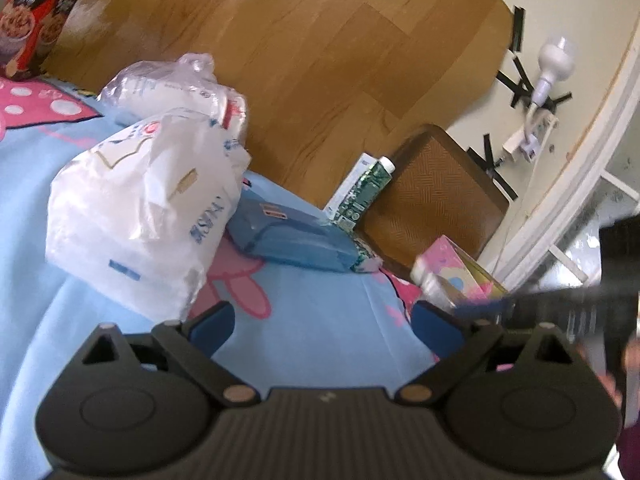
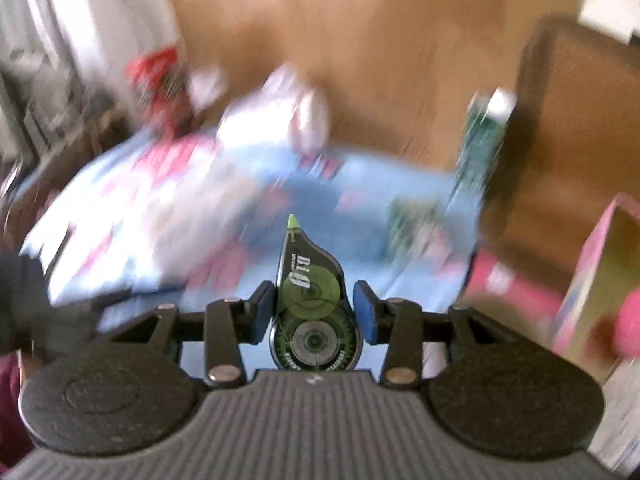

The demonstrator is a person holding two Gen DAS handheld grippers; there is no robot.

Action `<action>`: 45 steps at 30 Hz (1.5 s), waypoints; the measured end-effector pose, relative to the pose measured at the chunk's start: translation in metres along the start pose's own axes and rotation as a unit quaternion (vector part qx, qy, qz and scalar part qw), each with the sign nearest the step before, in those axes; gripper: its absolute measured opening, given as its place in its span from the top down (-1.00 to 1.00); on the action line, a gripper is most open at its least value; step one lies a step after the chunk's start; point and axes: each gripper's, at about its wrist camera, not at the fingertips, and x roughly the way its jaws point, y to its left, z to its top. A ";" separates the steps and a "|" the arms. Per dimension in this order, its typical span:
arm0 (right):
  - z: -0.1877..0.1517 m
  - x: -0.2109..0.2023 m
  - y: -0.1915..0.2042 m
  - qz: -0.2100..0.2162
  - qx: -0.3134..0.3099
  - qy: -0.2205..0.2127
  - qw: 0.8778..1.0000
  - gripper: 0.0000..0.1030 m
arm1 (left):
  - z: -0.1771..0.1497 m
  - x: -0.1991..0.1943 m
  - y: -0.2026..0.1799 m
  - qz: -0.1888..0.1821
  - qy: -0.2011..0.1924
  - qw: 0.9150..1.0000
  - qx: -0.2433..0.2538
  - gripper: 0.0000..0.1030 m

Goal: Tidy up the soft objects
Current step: 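Set the tape roller down near the left gripper and open the right gripper, then move the left gripper to the tape roller and close on it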

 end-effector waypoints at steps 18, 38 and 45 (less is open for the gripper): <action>-0.115 0.009 0.014 -0.084 -0.029 -0.126 0.988 -0.60 | -0.017 0.011 -0.030 0.037 0.048 0.994 0.093 -0.99; -0.120 -0.003 0.000 -0.026 0.051 -0.190 0.980 -1.00 | -0.020 0.008 -0.032 0.048 0.031 0.993 0.102 -0.99; -0.124 -0.001 -0.023 0.029 0.116 -0.184 0.976 -1.00 | -0.021 0.008 -0.038 0.037 0.033 0.991 0.121 -0.99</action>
